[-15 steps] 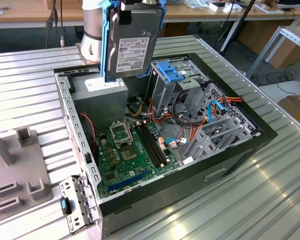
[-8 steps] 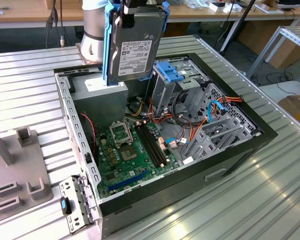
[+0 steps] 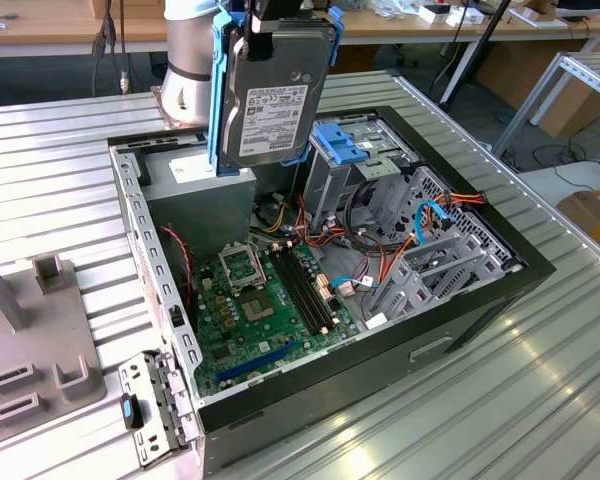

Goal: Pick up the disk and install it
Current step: 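Pick up the disk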

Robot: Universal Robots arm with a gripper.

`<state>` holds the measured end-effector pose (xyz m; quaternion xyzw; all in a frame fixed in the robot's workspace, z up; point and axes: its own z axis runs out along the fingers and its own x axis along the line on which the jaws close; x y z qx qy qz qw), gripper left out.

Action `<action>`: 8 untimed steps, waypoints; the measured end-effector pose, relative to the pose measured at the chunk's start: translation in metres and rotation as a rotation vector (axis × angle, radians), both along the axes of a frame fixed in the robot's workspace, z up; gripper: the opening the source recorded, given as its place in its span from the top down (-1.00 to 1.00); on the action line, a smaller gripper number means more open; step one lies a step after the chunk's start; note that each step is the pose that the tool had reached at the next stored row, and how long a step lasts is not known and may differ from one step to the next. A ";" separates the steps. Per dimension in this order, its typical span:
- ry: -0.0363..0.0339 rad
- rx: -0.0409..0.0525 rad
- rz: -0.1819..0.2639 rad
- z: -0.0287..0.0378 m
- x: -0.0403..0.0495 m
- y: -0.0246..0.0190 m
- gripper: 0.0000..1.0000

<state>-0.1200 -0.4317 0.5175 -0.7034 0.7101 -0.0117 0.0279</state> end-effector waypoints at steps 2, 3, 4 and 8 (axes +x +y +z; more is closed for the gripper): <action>0.0000 0.0000 0.000 0.0000 0.0000 -0.0012 0.26; 0.0000 0.0000 0.000 0.0000 0.0000 -0.0015 0.26; 0.0000 0.0000 0.000 0.0000 0.0000 -0.0018 0.26; 0.0000 0.0000 0.000 0.0000 0.0000 -0.0034 0.26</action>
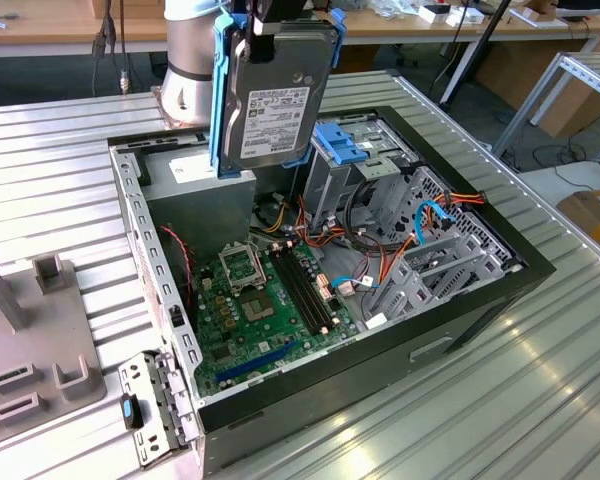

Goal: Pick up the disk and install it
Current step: 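Pick up the disk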

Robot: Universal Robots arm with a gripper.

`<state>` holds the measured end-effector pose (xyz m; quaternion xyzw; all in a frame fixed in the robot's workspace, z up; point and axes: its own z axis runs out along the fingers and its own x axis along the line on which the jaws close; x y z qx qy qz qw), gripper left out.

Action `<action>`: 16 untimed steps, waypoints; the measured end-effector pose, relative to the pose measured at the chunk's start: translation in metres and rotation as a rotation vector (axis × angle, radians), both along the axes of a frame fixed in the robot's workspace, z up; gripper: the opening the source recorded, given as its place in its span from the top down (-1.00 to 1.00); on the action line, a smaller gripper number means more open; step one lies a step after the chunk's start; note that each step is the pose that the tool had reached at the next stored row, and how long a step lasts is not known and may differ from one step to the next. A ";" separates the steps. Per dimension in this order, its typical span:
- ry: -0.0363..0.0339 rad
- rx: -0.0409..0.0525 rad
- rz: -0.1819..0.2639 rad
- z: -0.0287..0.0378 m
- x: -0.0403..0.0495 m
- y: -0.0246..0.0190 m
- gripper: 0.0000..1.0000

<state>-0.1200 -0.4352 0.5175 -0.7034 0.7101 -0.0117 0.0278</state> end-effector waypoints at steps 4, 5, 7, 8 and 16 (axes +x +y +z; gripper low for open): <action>0.0000 0.0000 0.000 0.0000 0.0000 -0.0001 0.26; 0.0001 0.0000 0.000 0.0000 0.0000 -0.0005 0.26; 0.0000 0.0000 0.000 0.0000 0.0000 -0.0023 0.26; 0.0000 -0.0001 0.000 0.0000 0.0000 -0.0042 0.26; 0.0000 0.0000 0.000 0.0000 0.0000 -0.0180 0.26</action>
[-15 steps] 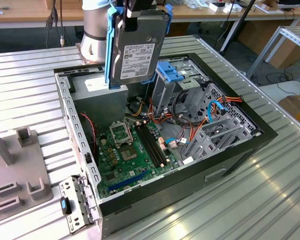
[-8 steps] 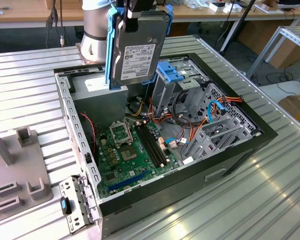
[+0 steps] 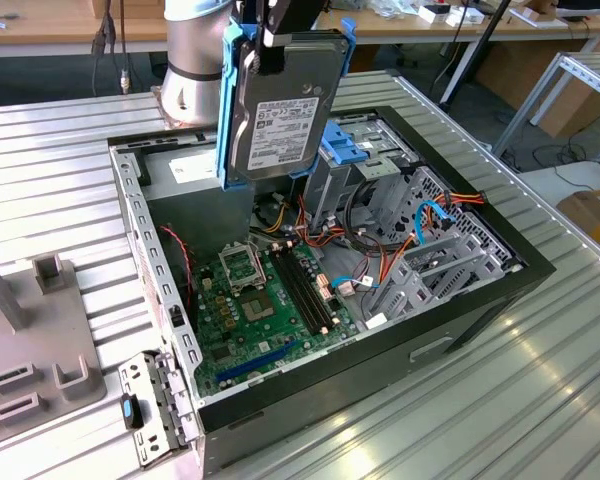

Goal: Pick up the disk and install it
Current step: 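Pick up the disk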

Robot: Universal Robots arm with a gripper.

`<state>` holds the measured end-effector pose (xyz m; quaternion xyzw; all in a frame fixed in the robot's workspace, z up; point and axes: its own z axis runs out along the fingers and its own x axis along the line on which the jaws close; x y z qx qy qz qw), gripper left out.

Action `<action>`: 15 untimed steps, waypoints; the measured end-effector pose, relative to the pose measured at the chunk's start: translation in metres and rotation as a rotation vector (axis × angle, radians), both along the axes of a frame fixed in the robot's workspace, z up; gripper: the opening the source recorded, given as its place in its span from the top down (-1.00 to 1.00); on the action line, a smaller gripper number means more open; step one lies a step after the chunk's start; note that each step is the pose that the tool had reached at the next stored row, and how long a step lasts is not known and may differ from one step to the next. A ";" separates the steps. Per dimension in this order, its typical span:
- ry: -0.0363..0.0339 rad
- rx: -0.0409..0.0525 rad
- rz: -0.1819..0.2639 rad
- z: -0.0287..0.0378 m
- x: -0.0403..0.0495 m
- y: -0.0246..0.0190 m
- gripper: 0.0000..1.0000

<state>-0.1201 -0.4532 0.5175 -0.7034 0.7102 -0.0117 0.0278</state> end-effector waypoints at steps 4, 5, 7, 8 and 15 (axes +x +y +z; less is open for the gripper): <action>0.0000 0.0000 0.000 0.0000 0.0000 -0.0038 0.26; 0.0000 0.0001 0.000 0.0000 0.0000 -0.0067 0.26; 0.0000 0.0001 0.000 0.0000 0.0000 -0.0112 0.26; -0.0001 0.0001 0.000 -0.0001 0.0000 -0.0138 0.26; 0.0000 0.0000 0.000 0.0000 0.0000 -0.0159 0.26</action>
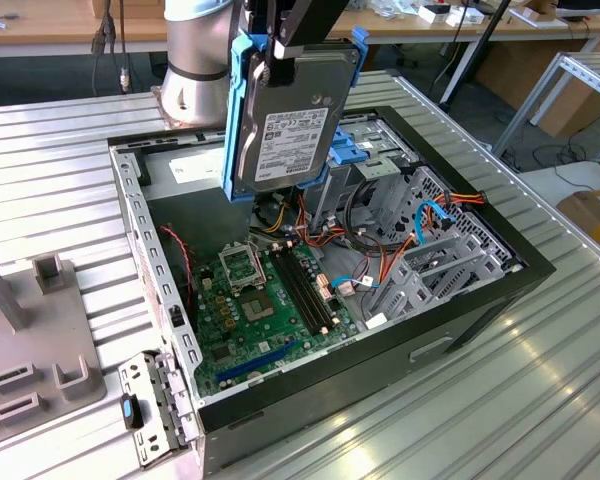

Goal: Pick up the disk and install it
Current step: 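Pick up the disk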

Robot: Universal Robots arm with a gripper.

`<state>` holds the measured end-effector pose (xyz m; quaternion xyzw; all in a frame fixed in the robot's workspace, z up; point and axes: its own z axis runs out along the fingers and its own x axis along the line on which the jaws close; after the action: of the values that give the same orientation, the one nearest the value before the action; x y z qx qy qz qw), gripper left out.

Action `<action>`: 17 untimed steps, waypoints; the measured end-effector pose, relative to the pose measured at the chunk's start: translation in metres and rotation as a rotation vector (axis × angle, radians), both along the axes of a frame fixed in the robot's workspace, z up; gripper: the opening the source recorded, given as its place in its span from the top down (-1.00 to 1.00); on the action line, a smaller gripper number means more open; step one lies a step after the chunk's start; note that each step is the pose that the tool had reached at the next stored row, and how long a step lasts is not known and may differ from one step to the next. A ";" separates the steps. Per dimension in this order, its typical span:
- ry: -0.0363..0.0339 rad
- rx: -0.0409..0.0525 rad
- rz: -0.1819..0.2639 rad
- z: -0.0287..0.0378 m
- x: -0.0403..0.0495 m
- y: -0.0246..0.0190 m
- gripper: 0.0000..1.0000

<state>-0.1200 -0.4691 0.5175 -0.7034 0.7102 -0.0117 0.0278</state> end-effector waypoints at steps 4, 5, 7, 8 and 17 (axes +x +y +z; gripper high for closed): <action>0.0000 0.0001 0.000 0.0000 0.0008 -0.0002 0.26; 0.0000 0.0000 0.000 0.0000 0.0028 -0.0001 0.26; 0.0000 0.0001 0.000 -0.0001 0.0080 -0.0001 0.26; 0.0000 0.0000 0.000 -0.0001 0.0111 -0.0001 0.26; 0.0000 0.0000 0.000 -0.0001 0.0240 -0.0001 0.26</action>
<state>-0.0960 -0.4692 0.5174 -0.7034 0.7101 -0.0117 0.0278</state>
